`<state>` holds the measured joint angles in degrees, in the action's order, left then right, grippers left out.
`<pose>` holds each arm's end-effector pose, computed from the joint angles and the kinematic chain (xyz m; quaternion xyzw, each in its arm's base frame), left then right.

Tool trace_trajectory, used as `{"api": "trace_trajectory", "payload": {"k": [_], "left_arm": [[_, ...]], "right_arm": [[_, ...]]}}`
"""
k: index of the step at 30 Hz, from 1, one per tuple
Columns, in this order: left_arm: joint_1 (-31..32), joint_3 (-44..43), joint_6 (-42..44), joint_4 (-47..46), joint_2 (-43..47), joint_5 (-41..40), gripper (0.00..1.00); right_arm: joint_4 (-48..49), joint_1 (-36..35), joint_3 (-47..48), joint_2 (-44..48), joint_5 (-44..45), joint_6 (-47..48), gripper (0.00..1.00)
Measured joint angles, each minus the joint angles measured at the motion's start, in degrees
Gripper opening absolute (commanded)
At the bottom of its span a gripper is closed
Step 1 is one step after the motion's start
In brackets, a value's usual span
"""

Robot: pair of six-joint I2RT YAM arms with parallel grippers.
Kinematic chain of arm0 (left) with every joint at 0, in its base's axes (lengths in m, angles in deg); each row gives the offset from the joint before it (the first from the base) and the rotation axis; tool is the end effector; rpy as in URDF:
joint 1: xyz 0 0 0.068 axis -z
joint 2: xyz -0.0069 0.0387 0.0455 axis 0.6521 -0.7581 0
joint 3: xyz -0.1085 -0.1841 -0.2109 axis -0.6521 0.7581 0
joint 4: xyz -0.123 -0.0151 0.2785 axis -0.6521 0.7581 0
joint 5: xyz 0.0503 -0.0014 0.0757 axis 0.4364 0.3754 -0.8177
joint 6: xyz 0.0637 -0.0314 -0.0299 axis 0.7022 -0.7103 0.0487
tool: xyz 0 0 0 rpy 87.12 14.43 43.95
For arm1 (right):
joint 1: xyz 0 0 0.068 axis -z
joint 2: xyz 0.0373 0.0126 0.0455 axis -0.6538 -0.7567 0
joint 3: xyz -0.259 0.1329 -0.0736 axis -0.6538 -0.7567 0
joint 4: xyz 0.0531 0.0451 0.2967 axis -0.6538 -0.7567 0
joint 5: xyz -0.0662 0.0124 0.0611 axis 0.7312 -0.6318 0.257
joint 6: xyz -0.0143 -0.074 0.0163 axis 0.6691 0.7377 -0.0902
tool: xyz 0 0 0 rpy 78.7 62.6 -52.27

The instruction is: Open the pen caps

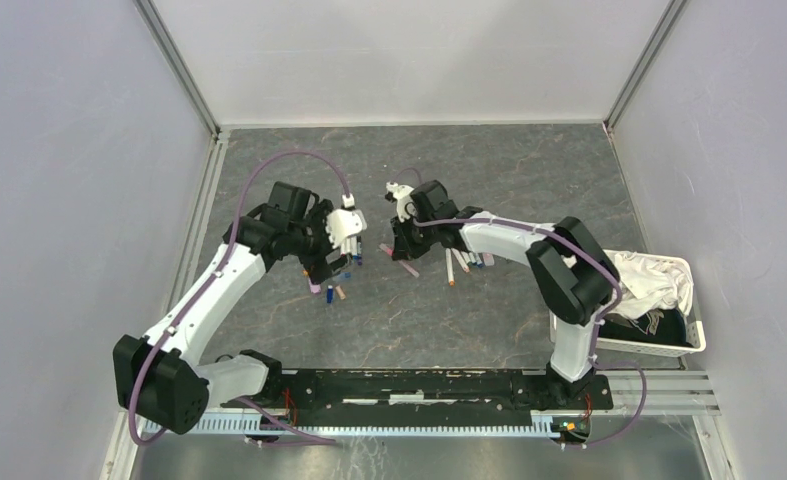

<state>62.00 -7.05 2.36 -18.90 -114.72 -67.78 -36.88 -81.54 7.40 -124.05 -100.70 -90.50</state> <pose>0.2637 -0.1239 0.2892 0.5387 0.7707 -0.0832 0.3300 0.3432 0.3193 0.1436 -0.2737 0.8864 0.2734 0.2542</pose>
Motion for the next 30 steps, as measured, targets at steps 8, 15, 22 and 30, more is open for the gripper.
{"api": "trace_trajectory", "payload": {"k": [8, 15, 22, 30], "left_arm": [[0.0, 3.0, 12.5, 4.7, 0.7, 11.8, 0.89], [0.7, 3.0, 18.3, 6.1, -0.5, 16.5, 0.75], [2.0, 3.8, 21.0, 7.2, -1.4, 19.2, 0.44], [2.7, 4.2, 21.8, 9.4, -3.1, 19.8, 0.1]], "right_arm": [[4.9, 0.3, -1.6, 4.7, -27.1, -2.7, 0.0], [7.2, -2.3, -1.4, 3.8, -38.7, -6.3, 0.0], [8.2, -3.8, 1.9, -0.2, -42.9, -9.2, 0.0], [10.0, -3.8, 3.0, -1.0, -43.8, -12.3, 0.07]]}}
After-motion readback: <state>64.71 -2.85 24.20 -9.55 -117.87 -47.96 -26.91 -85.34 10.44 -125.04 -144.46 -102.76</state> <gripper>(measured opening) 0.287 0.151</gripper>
